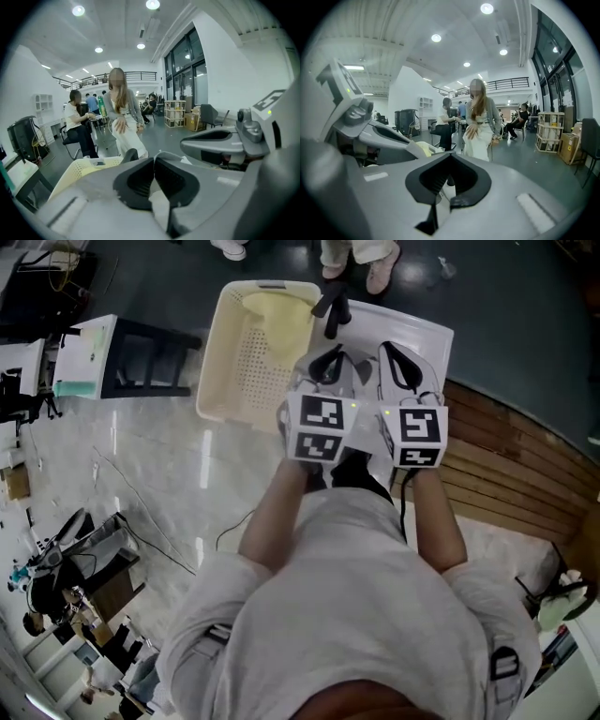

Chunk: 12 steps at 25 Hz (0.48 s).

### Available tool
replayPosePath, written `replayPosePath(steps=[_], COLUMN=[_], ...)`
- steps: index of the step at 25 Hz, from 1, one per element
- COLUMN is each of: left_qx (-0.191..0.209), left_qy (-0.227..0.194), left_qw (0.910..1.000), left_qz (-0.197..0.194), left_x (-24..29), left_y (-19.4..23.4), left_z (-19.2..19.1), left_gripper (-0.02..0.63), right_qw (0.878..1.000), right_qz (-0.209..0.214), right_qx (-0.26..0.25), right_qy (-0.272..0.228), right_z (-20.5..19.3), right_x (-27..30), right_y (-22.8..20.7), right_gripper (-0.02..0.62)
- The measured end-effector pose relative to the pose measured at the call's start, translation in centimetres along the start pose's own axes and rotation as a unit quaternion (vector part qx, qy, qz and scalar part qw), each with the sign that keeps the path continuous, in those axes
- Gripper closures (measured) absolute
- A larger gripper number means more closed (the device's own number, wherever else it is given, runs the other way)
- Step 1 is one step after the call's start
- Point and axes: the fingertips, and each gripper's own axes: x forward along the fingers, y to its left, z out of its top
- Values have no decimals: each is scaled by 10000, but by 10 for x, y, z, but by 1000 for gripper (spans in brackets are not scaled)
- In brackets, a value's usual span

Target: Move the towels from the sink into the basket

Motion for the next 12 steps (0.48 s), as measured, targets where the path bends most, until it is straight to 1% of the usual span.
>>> replayPosePath(steps=[4,7,12], left_qx=[-52,-163,-371], left_qy=[-248,-372,-383], left_qw=[9996,9990,9975], left_qz=[126,186,459], left_x=[-16,-22,-20], left_y=[16,23,80], left_z=[18,31,29], left_gripper=[580,580,580], right_qw=[9998,9996,9982], right_qz=[98,192,507], right_qx=[-96,-188,-304], right_qy=[-111,-121,-37], right_z=[18,30,41], right_x=[4,6,55], right_y=[16,22,51], right_gripper=[589,589,589])
